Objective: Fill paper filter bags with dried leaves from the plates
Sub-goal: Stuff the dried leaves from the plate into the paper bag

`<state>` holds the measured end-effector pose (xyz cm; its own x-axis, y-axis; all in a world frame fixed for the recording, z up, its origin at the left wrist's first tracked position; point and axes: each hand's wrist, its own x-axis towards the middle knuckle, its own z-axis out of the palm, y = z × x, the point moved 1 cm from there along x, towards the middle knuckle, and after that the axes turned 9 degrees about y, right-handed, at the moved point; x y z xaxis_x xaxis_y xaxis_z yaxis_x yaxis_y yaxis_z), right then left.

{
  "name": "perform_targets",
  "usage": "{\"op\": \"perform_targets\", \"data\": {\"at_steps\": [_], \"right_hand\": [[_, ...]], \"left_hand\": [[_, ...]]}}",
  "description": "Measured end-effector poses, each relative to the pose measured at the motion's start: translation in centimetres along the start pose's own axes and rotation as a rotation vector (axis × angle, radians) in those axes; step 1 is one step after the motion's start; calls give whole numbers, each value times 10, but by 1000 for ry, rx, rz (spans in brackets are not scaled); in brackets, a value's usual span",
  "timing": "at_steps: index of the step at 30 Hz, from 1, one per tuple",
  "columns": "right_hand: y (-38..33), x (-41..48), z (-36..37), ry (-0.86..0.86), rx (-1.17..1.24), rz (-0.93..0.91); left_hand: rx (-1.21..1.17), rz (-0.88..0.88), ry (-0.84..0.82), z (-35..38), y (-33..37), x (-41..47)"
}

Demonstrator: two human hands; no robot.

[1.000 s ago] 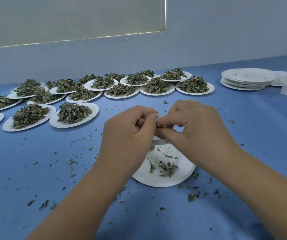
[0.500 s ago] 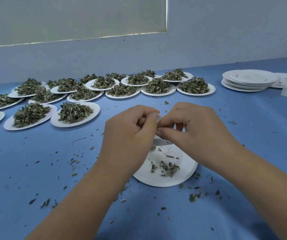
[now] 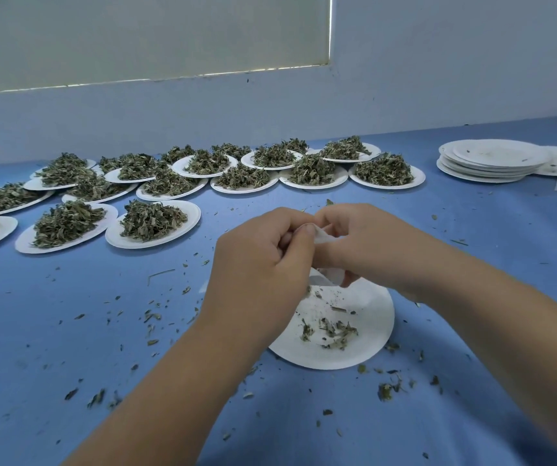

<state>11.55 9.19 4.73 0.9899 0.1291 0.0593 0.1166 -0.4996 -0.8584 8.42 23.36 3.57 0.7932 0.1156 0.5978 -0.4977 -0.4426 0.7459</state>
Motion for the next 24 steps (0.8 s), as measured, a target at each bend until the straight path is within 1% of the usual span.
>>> {"op": "perform_targets", "data": {"at_steps": [1,3,7,9,10,12,14,16,18,19,21,24], "right_hand": [[-2,2,2,-29,-14,0],[-8,6,6,-31,-47,3],[-20,14,13,65,-237,-1],[-21,16,15,102,-272,-17],[-20,17,16,127,-237,-25],[-15,15,18,113,-46,12],[-10,12,18,-10,205,116],[-7,7,16,-146,395,175],[-4,4,14,-220,506,161],[-3,3,13,-228,530,142],[-2,2,13,-167,505,103],[-2,4,15,39,378,29]], "left_hand": [[-2,0,5,-1,0,0],[-3,9,16,-2,0,1],[-21,11,24,-3,0,1],[-21,-2,23,-4,-1,3],[-18,-10,31,-4,-2,3],[-10,-22,65,-6,-4,6],[-7,-41,103,-8,-5,8],[-20,-69,130,-9,-7,10],[-31,-87,138,-9,-8,10],[-35,-90,137,-9,-8,10],[-47,-90,129,-8,-7,9],[-58,-68,102,-6,-6,7]]}}
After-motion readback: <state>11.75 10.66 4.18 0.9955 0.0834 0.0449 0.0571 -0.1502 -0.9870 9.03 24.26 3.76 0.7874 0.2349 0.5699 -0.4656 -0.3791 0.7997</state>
